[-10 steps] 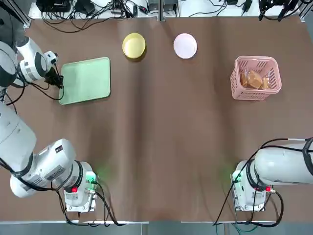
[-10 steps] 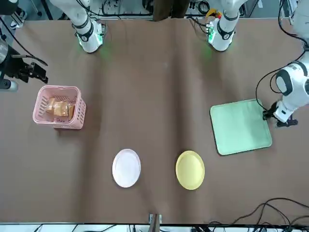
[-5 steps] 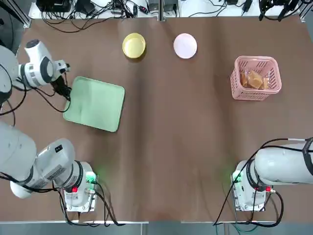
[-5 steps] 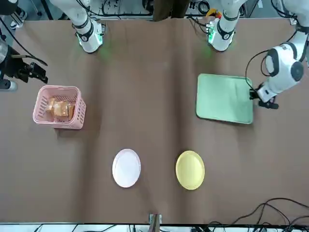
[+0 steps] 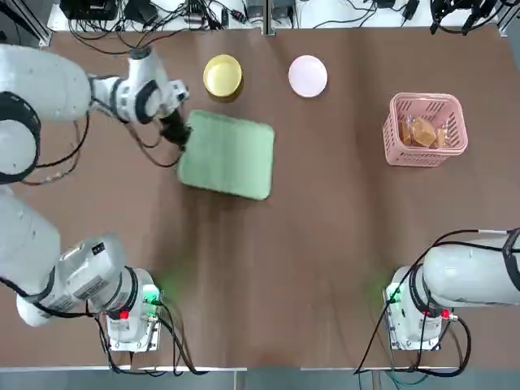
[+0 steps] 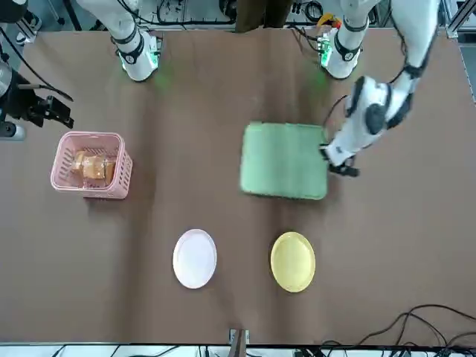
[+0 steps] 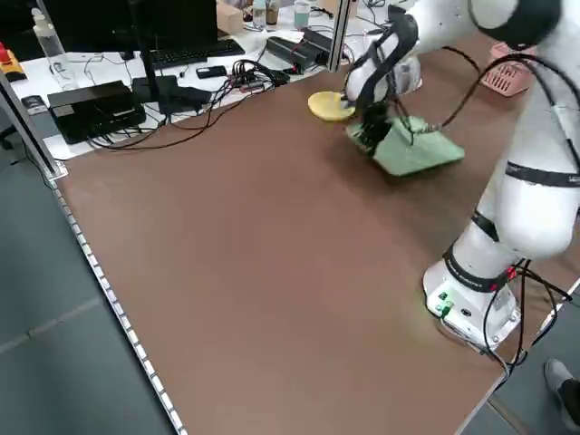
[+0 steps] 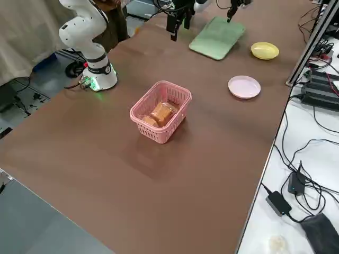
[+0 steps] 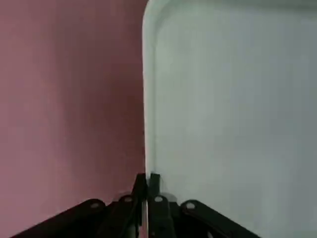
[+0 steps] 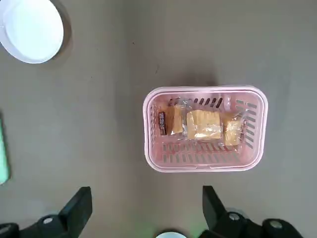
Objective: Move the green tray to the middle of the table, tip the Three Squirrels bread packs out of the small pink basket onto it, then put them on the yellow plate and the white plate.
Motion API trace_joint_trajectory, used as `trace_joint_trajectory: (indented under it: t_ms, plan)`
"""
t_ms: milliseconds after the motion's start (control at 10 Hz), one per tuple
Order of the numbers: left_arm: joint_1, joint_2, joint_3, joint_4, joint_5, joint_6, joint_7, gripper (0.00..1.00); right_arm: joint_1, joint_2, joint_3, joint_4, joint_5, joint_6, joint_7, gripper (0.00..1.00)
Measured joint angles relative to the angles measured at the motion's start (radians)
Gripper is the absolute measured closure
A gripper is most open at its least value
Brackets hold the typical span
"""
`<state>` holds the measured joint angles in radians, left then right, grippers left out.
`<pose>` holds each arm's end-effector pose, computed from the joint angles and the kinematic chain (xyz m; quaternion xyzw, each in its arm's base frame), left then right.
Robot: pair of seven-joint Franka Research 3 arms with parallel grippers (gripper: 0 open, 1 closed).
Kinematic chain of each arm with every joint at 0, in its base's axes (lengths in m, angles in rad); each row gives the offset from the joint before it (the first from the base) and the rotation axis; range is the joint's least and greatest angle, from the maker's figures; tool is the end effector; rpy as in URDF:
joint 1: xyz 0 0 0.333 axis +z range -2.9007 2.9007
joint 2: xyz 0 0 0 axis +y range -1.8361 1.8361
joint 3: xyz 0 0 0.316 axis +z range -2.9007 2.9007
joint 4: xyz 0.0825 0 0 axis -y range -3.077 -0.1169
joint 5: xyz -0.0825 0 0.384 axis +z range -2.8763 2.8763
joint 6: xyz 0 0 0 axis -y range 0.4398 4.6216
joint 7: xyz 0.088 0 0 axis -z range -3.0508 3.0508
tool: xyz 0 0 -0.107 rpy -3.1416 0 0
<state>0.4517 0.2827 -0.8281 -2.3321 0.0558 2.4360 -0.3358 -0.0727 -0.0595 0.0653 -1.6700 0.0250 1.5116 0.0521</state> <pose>0.4709 -0.1940 0.2486 0.9947 -0.0367 -0.0692 0.0666 0.5276 -0.0001 0.6053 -0.9983 0.0297 0.0497 0.0095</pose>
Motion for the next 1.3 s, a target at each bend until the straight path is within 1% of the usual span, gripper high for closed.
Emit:
trace_joint_trajectory:
  t_ms: [100, 300, 400, 500, 600, 700, 900, 1000, 1100, 1300]
  plan:
    - [-0.073, 0.059, -0.002, 0.077, 0.0, -0.005, -0.101, 0.95, -0.002, 0.0, -0.002, -0.001, 0.0, 0.001, -0.001, 0.01]
    - [-0.181, 0.178, 0.008, 0.215, 0.001, -0.009, -0.222, 0.95, -0.004, 0.0, -0.003, -0.003, 0.0, 0.016, -0.005, 0.01]
    - [-0.228, 0.216, 0.022, 0.257, 0.002, -0.012, -0.248, 0.95, -0.004, 0.0, -0.001, -0.01, 0.0, 0.039, -0.007, 0.01]
    - [-0.256, 0.236, 0.033, 0.273, 0.002, -0.019, -0.254, 0.93, -0.004, 0.001, 0.004, -0.042, 0.001, 0.086, -0.008, 0.02]
    - [-0.261, 0.243, 0.038, 0.275, 0.002, -0.034, -0.254, 0.94, -0.002, 0.002, 0.01, -0.103, 0.002, 0.164, -0.009, 0.02]
    - [-0.26, 0.244, 0.042, 0.275, 0.002, -0.063, -0.252, 0.94, 0.007, 0.004, 0.015, -0.186, 0.002, 0.262, -0.012, 0.02]
    - [-0.245, 0.244, 0.05, 0.277, 0.003, -0.166, -0.197, 0.95, 0.041, 0.009, 0.017, -0.378, 0.002, 0.447, -0.012, 0.02]
    - [-0.234, 0.244, 0.051, 0.277, 0.003, -0.194, -0.175, 0.95, 0.044, 0.011, 0.017, -0.451, 0.002, 0.498, -0.012, 0.02]
    - [-0.232, 0.244, 0.058, 0.278, 0.003, -0.199, -0.157, 0.95, 0.044, 0.01, 0.017, -0.503, 0.002, 0.532, -0.012, 0.03]
    - [-0.233, 0.244, 0.076, 0.281, 0.003, -0.219, -0.118, 0.92, 0.045, 0.01, 0.017, -0.568, 0.002, 0.594, -0.012, 0.03]
